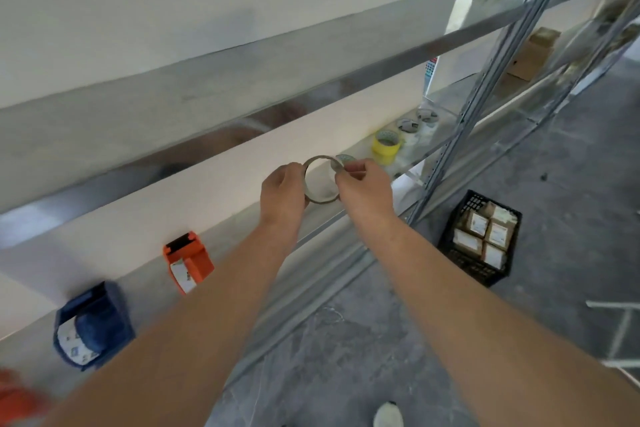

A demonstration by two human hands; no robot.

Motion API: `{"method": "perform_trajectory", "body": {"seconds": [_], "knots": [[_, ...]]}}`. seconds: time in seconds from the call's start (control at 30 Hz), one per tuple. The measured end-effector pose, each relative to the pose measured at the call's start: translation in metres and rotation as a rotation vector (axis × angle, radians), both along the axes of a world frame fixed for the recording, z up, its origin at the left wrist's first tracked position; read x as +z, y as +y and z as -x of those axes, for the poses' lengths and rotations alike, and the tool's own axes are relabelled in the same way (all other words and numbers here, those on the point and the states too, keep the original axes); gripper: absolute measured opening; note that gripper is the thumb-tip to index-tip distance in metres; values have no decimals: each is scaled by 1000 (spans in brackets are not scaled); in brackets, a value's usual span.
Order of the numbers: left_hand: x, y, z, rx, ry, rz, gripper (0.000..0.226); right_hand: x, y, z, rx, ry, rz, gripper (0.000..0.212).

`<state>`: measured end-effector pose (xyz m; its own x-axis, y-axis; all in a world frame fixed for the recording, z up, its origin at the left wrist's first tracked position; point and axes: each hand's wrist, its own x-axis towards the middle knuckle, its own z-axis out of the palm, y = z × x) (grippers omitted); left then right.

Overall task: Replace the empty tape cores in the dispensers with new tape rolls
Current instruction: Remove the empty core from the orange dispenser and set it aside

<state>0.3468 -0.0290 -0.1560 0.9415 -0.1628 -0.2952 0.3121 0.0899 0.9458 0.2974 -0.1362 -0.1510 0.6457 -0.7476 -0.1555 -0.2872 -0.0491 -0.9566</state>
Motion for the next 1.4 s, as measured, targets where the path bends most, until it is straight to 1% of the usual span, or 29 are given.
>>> {"method": "perform_trajectory", "body": {"seconds": [0.17, 0.23, 0.33, 0.43, 0.63, 0.77, 0.9, 1.07, 1.17, 1.3, 1.37, 1.4], "knots": [[-10, -55, -16, 33, 16, 5, 13, -19, -58, -26, 26, 15, -25, 17], [-16, -79, -21, 54, 21, -11, 19, -24, -80, -35, 46, 16, -36, 15], [-23, -113, -31, 134, 43, -11, 15, -30, -114, -46, 110, 3, -55, 11], [-28, -142, -38, 203, 71, -6, 17, -36, -147, -56, 160, 37, -44, 11], [-42, -185, -55, 248, 98, -40, 18, -49, -190, -76, 209, 73, -41, 11], [-47, -207, -73, 222, 108, -68, 26, -55, -217, -93, 204, 120, -63, 11], [-63, -226, -101, 172, 143, -123, 36, -66, -241, -115, 200, 175, -44, 19], [-82, -245, -127, 130, 209, -175, 39, -82, -262, -136, 210, 240, 7, 28], [-86, -253, -142, 97, 233, -217, 39, -92, -271, -149, 207, 259, 20, 29], [-88, -260, -153, 64, 235, -260, 49, -108, -281, -162, 204, 282, 25, 27], [-90, -265, -157, 67, 240, -265, 48, -115, -288, -168, 207, 299, 14, 28], [-91, -268, -159, 75, 243, -270, 44, -119, -291, -171, 212, 305, 7, 27]]}}
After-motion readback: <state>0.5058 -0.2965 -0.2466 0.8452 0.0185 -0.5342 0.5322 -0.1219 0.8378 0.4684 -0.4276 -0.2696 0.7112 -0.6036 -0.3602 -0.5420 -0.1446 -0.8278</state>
